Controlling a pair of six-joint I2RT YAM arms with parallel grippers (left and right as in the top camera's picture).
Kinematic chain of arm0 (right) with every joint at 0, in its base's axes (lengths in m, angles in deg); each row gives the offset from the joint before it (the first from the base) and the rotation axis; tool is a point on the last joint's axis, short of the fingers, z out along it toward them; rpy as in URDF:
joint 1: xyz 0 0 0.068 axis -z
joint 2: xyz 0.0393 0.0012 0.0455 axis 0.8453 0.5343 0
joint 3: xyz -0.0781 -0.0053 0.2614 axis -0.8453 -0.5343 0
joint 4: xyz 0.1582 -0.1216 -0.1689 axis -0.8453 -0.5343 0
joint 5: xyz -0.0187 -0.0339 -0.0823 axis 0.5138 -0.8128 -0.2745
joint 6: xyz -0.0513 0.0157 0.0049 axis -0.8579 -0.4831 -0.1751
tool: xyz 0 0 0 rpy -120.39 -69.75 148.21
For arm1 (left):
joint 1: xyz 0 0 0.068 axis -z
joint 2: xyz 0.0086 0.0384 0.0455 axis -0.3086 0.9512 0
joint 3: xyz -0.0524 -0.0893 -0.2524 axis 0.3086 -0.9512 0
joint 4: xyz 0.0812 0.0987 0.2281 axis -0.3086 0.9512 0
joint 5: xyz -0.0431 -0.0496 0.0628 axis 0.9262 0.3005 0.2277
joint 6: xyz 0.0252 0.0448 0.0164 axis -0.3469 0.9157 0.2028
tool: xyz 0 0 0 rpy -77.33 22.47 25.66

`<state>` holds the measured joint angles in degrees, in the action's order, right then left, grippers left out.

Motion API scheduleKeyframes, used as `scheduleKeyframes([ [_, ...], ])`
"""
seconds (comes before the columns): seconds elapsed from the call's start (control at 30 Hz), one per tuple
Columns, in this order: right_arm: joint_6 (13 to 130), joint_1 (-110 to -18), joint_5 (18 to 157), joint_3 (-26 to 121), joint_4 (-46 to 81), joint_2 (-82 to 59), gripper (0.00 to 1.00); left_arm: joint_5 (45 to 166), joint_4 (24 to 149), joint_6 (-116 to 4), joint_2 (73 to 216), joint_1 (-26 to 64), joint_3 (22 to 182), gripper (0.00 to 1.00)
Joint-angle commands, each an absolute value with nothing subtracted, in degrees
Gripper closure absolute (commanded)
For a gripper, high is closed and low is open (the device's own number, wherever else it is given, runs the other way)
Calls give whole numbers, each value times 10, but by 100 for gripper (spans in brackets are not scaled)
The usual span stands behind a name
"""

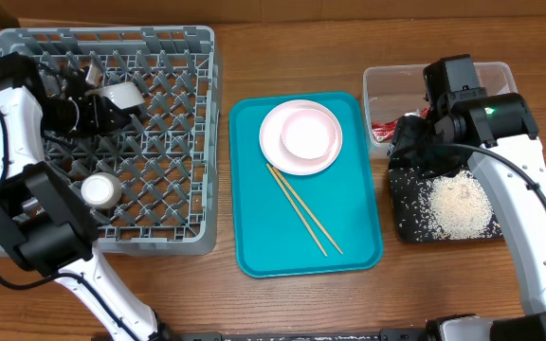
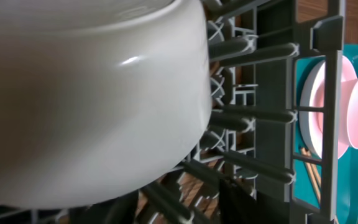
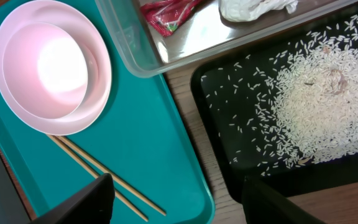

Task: Sort waste into correct bins and load items into the dishwasher
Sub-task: 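Reach the left gripper to the tray and grasp the pink bowl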

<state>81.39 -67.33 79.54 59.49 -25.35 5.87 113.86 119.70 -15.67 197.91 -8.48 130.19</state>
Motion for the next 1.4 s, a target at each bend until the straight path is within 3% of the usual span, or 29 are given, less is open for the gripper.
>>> scheduleKeyframes([
  [0.0, 813, -673, 795, 602, -250, 56, 32, 1133, 1199, -172, 1938, -93, 1309, 51],
  [0.37, 813, -673, 795, 602, -250, 56, 31, 1076, 1256, -189, 1810, -70, 1309, 49],
  [0.5, 815, -673, 795, 602, -250, 56, 31, 1068, 1274, -203, 1770, -44, 1309, 38],
  [0.8, 869, -673, 724, 602, -278, 56, 30, 997, 1284, -241, 1739, 123, 1309, 35],
  [1.0, 897, -664, 686, 602, -295, 56, 22, 926, 1236, -251, 1739, 267, 1309, 26],
  [1.03, 897, -658, 686, 602, -298, 56, 18, 915, 1225, -251, 1739, 290, 1309, 10],
  [1.07, 901, -653, 688, 602, -301, 56, 15, 907, 1214, -251, 1739, 309, 1309, 0],
  [1.17, 927, -624, 693, 602, -312, 55, 0, 896, 1179, -250, 1741, 363, 1309, 0],
  [1.37, 872, -531, 779, 602, -307, 55, 0, 896, 1113, -247, 1773, 448, 1309, 0],
])
